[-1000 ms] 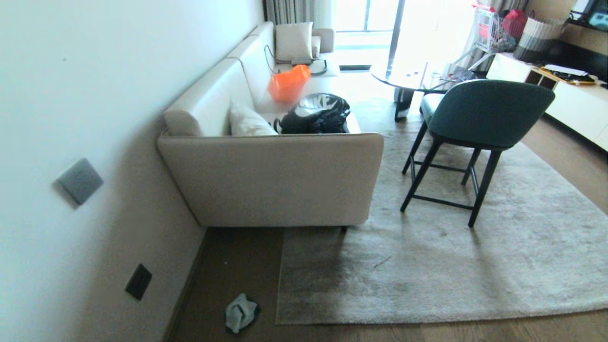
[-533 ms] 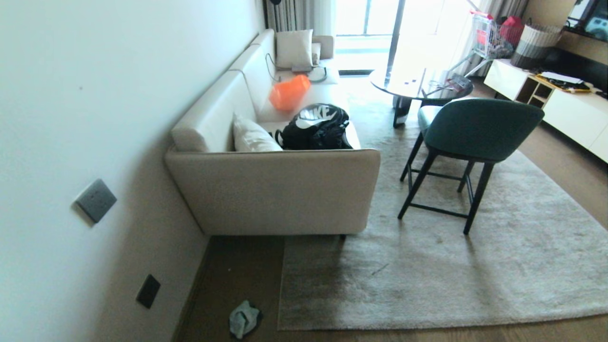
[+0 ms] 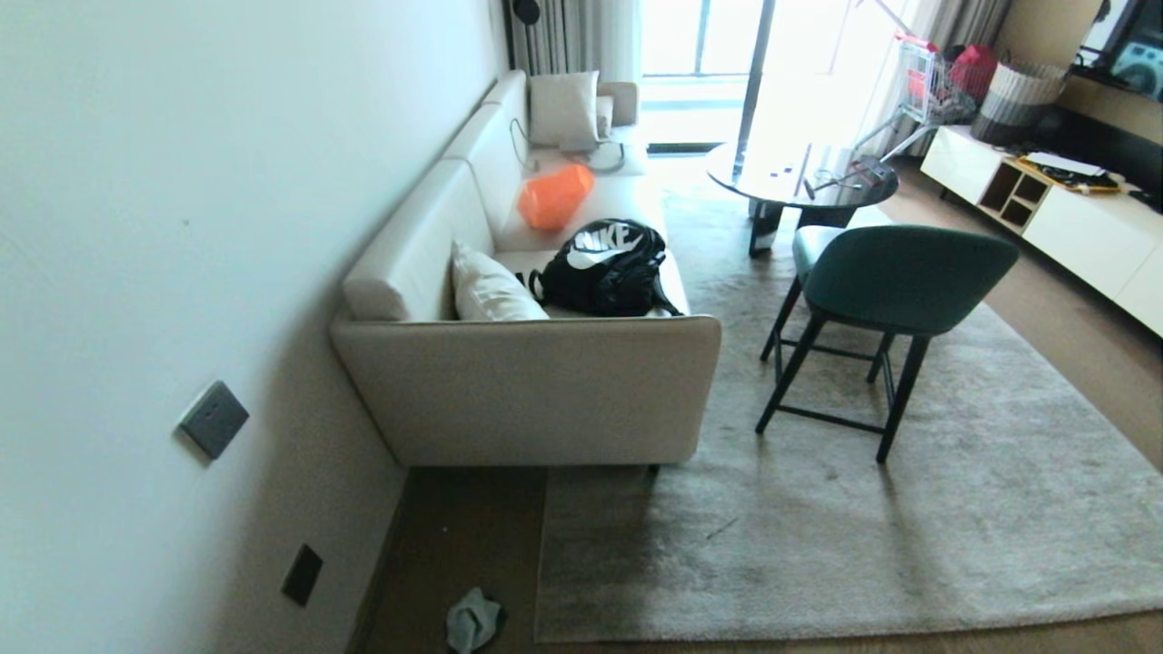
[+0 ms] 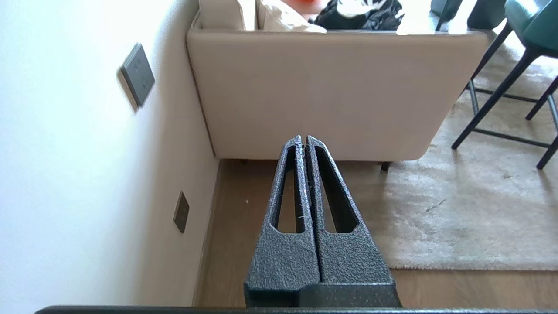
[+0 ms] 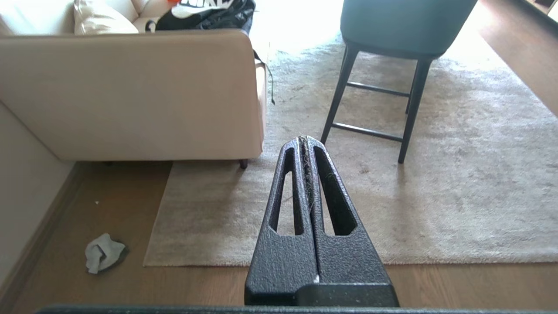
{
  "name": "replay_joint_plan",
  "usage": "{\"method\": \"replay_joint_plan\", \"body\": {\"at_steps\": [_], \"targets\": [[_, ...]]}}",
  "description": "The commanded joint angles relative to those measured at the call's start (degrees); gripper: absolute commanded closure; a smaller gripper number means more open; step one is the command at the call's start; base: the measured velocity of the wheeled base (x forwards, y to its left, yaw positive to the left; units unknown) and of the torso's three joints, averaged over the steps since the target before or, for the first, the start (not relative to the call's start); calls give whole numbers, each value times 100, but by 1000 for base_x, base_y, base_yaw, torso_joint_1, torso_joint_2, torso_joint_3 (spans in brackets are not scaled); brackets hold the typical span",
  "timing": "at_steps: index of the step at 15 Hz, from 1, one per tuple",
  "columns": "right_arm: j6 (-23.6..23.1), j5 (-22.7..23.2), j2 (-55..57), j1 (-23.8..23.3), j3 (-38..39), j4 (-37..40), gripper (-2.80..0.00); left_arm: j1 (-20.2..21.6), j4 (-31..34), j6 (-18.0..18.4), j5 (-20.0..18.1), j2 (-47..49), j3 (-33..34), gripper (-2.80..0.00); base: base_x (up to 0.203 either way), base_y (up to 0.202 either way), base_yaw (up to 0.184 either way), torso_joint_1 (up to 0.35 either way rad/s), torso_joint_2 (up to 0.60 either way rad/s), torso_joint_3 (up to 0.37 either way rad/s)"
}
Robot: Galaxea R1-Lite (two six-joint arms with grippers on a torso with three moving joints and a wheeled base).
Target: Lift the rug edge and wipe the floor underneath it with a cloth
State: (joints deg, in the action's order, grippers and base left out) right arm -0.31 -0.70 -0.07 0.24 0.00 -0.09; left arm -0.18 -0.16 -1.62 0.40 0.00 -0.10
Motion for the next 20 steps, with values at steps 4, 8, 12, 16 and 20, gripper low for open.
{"method": "replay_joint_plan", "body": {"at_steps": [4, 8, 12, 16, 20], "targets": [[-13, 0, 7, 2, 0, 0, 0, 0, -2, -5, 4, 0, 1, 0, 0, 0, 0, 173, -425, -256], [-4, 0, 7, 2, 0, 0, 0, 0, 4, -5, 4, 0, 1, 0, 0, 0, 0, 145, -352, -204], [5, 0, 7, 2, 0, 0, 0, 0, -2, -5, 4, 0, 1, 0, 0, 0, 0, 141, -334, -190], [52, -4, 7, 2, 0, 0, 0, 0, 3, -5, 4, 0, 1, 0, 0, 0, 0, 112, -248, -140], [75, -9, 7, 2, 0, 0, 0, 0, 0, -5, 4, 0, 1, 0, 0, 0, 0, 0, 0, 0]]}}
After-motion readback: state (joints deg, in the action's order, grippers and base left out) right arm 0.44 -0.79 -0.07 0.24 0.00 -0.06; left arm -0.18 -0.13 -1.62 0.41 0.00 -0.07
